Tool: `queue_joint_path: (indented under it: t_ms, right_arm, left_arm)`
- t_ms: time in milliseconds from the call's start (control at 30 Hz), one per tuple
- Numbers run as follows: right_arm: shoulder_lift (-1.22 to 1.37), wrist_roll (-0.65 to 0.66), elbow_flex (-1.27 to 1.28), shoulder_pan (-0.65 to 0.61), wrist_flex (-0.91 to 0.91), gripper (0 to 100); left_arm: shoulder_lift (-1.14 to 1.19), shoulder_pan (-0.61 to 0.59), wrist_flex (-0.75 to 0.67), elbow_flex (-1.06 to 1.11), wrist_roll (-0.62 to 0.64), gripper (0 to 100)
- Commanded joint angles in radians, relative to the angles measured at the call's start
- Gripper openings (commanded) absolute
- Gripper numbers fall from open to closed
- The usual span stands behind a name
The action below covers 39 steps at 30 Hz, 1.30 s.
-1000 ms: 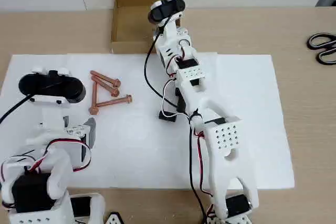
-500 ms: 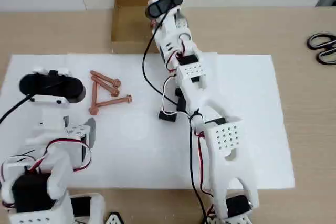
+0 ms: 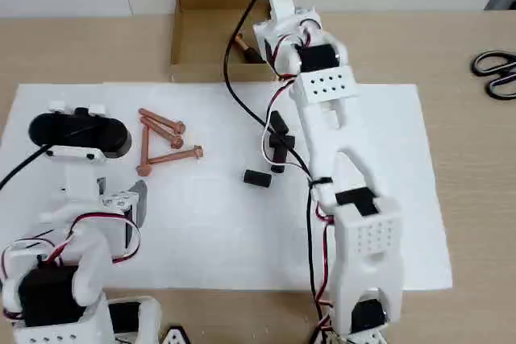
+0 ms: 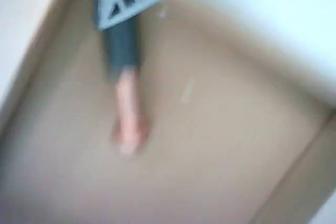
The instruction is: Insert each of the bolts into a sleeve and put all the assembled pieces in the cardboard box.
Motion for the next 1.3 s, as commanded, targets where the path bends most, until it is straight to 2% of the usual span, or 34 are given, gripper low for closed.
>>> queue_joint_path:
  t_ms: [0,300,400,500,700,800,1000,1267]
  right_arm:
    - [-0.165,0.005,-0.051,0.01,0.193,20.9]
    - [-0.348,0.011,-0.051,0.005,0.682,20.9]
    - [-0.383,0.009,-0.048,0.008,0.766,20.9]
    - [-0.437,0.006,-0.005,0.004,0.769,20.9]
    - [-0.647,0.006,0.238,-0.104,0.766,21.0]
    - [-0.736,0.009,0.384,-0.114,0.762,21.0]
    - [-0.751,0.011,0.638,-0.108,0.624,21.1]
    - [-0.694,0.021,0.841,-0.114,0.417,21.1]
  left_arm:
    - [-0.006,0.0,-0.028,-0.012,-0.003,17]
    - [-0.006,0.0,-0.025,-0.012,-0.003,17]
    - [-0.006,0.0,-0.025,-0.012,-0.003,17]
    - [-0.006,0.0,-0.023,-0.012,-0.003,17]
    - [-0.006,0.0,-0.023,-0.012,-0.003,17]
    - [-0.006,0.0,-0.021,-0.01,-0.003,17]
    - [-0.006,0.0,-0.021,-0.008,-0.003,17]
    - [-0.006,-0.003,-0.021,-0.005,-0.003,17]
